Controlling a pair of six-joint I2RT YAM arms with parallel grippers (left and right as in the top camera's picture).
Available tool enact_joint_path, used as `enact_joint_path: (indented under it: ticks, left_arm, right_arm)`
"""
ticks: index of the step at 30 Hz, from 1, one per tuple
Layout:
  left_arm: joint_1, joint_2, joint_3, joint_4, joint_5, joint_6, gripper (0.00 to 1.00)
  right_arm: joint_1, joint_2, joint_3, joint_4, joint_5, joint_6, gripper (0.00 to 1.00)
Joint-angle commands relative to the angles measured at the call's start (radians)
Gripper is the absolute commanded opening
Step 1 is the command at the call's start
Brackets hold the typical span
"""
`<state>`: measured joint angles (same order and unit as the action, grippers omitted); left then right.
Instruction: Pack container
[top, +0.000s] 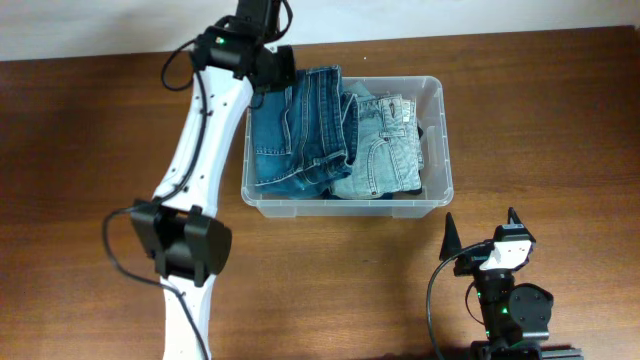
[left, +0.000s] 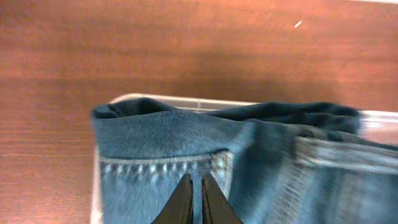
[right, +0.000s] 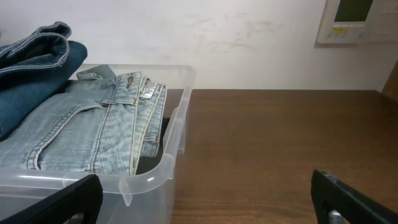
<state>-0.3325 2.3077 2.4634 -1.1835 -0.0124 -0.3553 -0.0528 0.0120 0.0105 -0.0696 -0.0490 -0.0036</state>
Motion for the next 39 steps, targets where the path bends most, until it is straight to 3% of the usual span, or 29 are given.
enact_joint_path:
  ticks: [1, 10, 15, 26, 39]
  left_arm:
    - [0.002, 0.093, 0.005, -0.002, -0.014, 0.010, 0.07]
    - [0.000, 0.209, 0.005, -0.062, -0.014, 0.010, 0.06]
    - [-0.002, 0.199, 0.015, -0.069, -0.015, 0.014, 0.01]
    - [0.002, 0.074, 0.104, -0.006, -0.245, 0.013, 0.01]
    - [0.002, 0.183, 0.103, -0.087, -0.246, 0.012, 0.01]
  right_arm:
    - [-0.006, -0.009, -0.005, -0.005, 0.001, -0.004, 0.99]
    - [-0.006, -0.008, -0.005, -0.005, 0.002, -0.004, 0.98]
    - [-0.006, -0.009, -0.005, -0.005, 0.002, -0.004, 0.98]
    - [-0.006, -0.009, -0.005, -0.005, 0.002, -0.004, 0.98]
    - [-0.006, -0.008, -0.005, -0.005, 0.002, -0.004, 0.98]
